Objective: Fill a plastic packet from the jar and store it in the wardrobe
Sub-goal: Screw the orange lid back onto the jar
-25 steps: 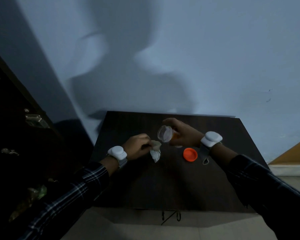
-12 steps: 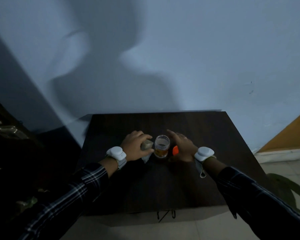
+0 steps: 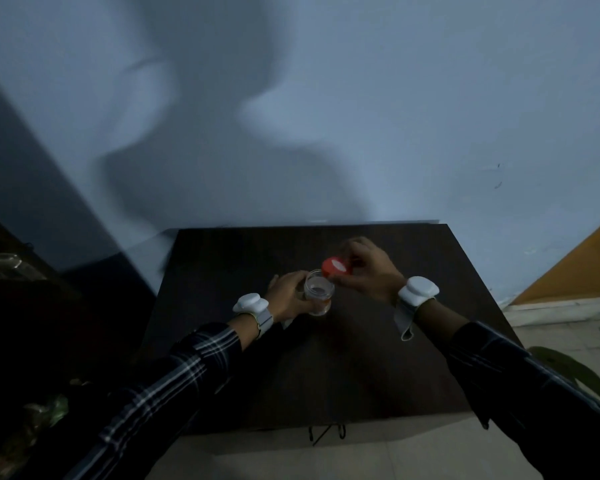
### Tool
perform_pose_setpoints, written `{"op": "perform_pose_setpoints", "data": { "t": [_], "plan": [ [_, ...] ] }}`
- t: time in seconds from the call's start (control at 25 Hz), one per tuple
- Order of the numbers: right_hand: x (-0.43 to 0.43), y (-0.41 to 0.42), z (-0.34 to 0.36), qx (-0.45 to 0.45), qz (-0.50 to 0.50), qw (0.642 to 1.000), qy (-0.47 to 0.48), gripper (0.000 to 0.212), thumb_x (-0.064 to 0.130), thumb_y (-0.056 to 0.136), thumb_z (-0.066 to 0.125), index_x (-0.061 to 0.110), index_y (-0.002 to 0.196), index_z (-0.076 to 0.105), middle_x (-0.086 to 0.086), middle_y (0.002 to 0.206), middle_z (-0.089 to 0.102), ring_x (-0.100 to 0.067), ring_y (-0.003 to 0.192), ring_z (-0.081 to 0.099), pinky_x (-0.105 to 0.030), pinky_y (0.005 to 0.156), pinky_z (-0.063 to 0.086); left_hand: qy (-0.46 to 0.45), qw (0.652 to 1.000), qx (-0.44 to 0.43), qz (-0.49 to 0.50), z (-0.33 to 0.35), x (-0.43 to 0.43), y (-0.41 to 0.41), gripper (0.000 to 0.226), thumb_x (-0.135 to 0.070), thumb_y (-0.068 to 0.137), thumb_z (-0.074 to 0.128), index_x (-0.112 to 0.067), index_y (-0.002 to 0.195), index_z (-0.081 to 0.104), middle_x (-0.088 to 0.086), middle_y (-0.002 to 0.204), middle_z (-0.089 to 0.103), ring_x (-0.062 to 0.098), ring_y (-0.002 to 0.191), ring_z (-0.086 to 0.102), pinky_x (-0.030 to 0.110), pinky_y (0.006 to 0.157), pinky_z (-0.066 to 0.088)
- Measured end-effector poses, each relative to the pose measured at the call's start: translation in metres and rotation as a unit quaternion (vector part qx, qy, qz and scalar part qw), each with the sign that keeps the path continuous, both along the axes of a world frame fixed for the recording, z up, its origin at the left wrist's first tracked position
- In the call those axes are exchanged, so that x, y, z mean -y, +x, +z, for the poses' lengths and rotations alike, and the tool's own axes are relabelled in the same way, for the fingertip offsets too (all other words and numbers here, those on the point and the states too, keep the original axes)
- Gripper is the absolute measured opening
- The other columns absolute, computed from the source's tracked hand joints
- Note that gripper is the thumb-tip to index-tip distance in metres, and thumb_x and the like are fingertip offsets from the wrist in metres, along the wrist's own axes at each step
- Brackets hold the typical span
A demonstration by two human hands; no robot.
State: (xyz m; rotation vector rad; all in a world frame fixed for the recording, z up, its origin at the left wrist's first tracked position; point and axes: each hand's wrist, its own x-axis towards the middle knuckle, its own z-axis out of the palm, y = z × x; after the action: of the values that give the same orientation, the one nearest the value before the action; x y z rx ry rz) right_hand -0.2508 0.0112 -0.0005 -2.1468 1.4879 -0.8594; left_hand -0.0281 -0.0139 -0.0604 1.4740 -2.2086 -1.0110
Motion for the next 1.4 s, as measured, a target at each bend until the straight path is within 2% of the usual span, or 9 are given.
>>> {"op": "perform_pose_setpoints", "data": {
  "t": [0.2, 0.36, 0.48, 0.56, 0.64, 0.72, 1.12, 1.24, 1.4],
  "plan": [
    [0.003, 0.025, 0.011, -0.21, 0.163, 0.964, 0.016, 0.037, 0.031, 0.078, 0.074, 0.012, 0.106, 0.058, -0.008, 0.119, 0.061, -0.025, 0.104, 0.061, -0.041, 0.088, 0.053, 0.117, 0.989, -0.094, -0.004, 0.003, -0.003, 0.001, 0.069, -0.047, 0.062, 0.082, -0.036, 0.123, 0.051, -0.011, 0.114, 0.066, 0.01, 0.111, 0.06, 0.048, 0.111, 0.038],
    [0.018, 0.039, 0.033, -0.342, 0.231, 0.909, 0.059, 0.053, 0.019, 0.081, 0.07, 0.02, 0.131, 0.052, -0.004, 0.133, 0.058, -0.024, 0.117, 0.059, -0.04, 0.095, 0.05, 0.092, 0.995, -0.045, 0.008, 0.001, -0.002, -0.004, 0.064, -0.048, 0.065, 0.079, -0.034, 0.121, 0.054, -0.012, 0.111, 0.066, 0.009, 0.11, 0.06, 0.051, 0.113, 0.033],
    [0.018, 0.055, 0.034, -0.442, 0.16, 0.881, 0.059, 0.044, 0.042, 0.088, 0.062, 0.015, 0.122, 0.057, -0.01, 0.123, 0.062, -0.027, 0.105, 0.063, -0.036, 0.08, 0.05, 0.084, 0.996, -0.037, 0.006, -0.002, -0.002, -0.005, 0.066, -0.049, 0.068, 0.077, -0.033, 0.127, 0.051, -0.007, 0.124, 0.065, 0.014, 0.119, 0.058, 0.054, 0.116, 0.026],
    [0.018, 0.06, 0.038, -0.492, 0.055, 0.867, 0.061, 0.058, 0.064, 0.087, 0.05, 0.011, 0.102, 0.065, -0.008, 0.104, 0.069, -0.027, 0.092, 0.067, -0.033, 0.067, 0.048, 0.067, 0.997, -0.025, -0.005, -0.002, -0.002, -0.004, 0.067, -0.045, 0.072, 0.076, -0.033, 0.132, 0.048, -0.006, 0.13, 0.063, 0.015, 0.125, 0.054, 0.055, 0.12, 0.013],
    [0.019, 0.059, 0.043, -0.5, 0.056, 0.862, 0.066, 0.061, 0.067, 0.082, 0.055, 0.013, 0.108, 0.064, -0.007, 0.104, 0.068, -0.028, 0.095, 0.067, -0.035, 0.07, 0.05, 0.05, 0.999, -0.011, -0.008, -0.001, -0.002, -0.006, 0.07, -0.047, 0.073, 0.076, -0.032, 0.134, 0.046, -0.006, 0.133, 0.061, 0.015, 0.128, 0.052, 0.053, 0.121, 0.004],
    [0.021, 0.058, 0.049, -0.493, 0.131, 0.854, 0.099, 0.055, 0.048, 0.083, 0.067, 0.019, 0.128, 0.053, -0.009, 0.119, 0.063, -0.029, 0.106, 0.064, -0.04, 0.082, 0.052, 0.049, 0.999, 0.0, -0.007, 0.001, -0.002, -0.006, 0.075, -0.05, 0.071, 0.076, -0.031, 0.136, 0.044, -0.005, 0.135, 0.06, 0.014, 0.129, 0.05, 0.05, 0.122, 0.003],
    [0.023, 0.059, 0.043, -0.502, 0.096, 0.854, 0.096, 0.052, 0.054, 0.08, 0.066, 0.018, 0.118, 0.06, -0.006, 0.106, 0.068, -0.028, 0.095, 0.068, -0.036, 0.074, 0.053, 0.023, 1.0, 0.01, -0.009, 0.001, -0.002, -0.006, 0.076, -0.05, 0.072, 0.076, -0.027, 0.137, 0.044, -0.004, 0.134, 0.061, 0.014, 0.128, 0.052, 0.049, 0.121, 0.002],
    [0.02, 0.061, 0.045, -0.526, 0.054, 0.845, 0.08, 0.056, 0.067, 0.079, 0.058, 0.014, 0.095, 0.065, -0.005, 0.097, 0.071, -0.025, 0.087, 0.068, -0.033, 0.069, 0.051, 0.027, 1.0, 0.013, -0.01, 0.002, -0.003, -0.007, 0.075, -0.051, 0.073, 0.075, -0.027, 0.137, 0.044, -0.004, 0.134, 0.06, 0.015, 0.128, 0.051, 0.048, 0.12, 0.004],
    [0.017, 0.063, 0.043, -0.508, 0.097, 0.849, 0.109, 0.046, 0.048, 0.082, 0.066, 0.019, 0.117, 0.06, -0.005, 0.112, 0.068, -0.026, 0.1, 0.067, -0.037, 0.076, 0.053, 0.016, 0.999, 0.037, -0.019, 0.001, -0.001, -0.008, 0.078, -0.05, 0.072, 0.075, -0.025, 0.138, 0.042, -0.002, 0.135, 0.06, 0.016, 0.129, 0.05, 0.049, 0.121, 0.006]
  ]
}}
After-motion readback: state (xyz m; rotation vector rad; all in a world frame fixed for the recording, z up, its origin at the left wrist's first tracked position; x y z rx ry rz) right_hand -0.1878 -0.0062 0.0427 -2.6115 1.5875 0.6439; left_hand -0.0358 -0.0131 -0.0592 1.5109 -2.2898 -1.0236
